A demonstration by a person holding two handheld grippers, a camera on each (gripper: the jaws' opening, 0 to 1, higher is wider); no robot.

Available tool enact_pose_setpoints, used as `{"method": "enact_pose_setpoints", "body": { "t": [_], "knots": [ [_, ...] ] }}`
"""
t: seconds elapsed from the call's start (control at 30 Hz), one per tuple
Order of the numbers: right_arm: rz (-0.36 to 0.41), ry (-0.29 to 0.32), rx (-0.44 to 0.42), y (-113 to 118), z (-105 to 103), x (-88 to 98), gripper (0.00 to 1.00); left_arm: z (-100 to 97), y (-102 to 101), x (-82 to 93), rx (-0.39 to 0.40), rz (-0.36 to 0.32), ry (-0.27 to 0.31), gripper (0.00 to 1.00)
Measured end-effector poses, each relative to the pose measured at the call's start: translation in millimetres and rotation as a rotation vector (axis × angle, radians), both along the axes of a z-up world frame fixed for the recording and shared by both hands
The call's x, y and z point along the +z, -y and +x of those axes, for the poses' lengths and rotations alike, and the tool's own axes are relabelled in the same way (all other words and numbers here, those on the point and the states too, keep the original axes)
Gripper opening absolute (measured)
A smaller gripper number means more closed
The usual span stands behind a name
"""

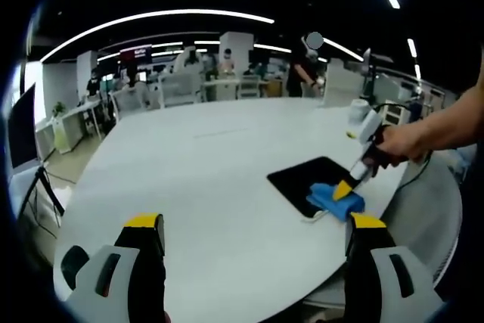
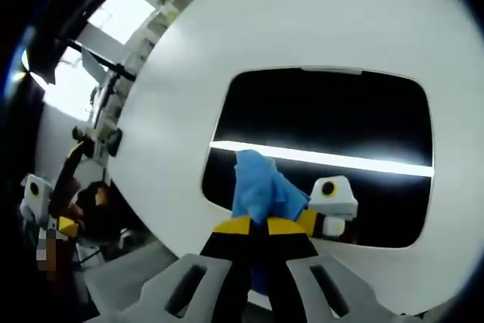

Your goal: Wipe the mirror surface with the cleaning cloth until all visible marks leave the cleaned area.

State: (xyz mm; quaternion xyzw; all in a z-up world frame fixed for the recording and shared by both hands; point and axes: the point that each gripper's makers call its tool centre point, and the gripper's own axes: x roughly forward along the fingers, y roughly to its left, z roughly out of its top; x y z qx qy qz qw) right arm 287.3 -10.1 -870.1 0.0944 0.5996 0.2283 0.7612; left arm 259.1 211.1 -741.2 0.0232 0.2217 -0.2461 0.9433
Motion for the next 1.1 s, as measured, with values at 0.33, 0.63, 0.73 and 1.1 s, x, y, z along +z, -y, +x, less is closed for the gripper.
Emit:
{"method": "enact_pose_setpoints", "body": {
  "t": [0.33, 0.63, 0.73, 1.1],
  "knots": [
    [-0.007, -0.006, -0.008, 14, -3, 0.9, 0.00, 1.4, 5, -0.4, -0.002, -0.005, 0.000, 1.00],
    [-0.016, -0.012, -0.012, 19, -4, 1.9, 0.00, 2.2, 10, -1.4, -0.008, -0.006, -0.001, 1.00],
    [-0.018, -0.014, -0.009, 20, -3, 1.8, 0.00, 2.5, 10, -1.5, -0.008, -0.005, -0.001, 1.00],
    [-0.032, -0.010, -0.006, 21, -2, 1.8, 0.00, 4.2, 10, -4.3, -0.013, -0.004, -0.009, 1.00]
  ]
}}
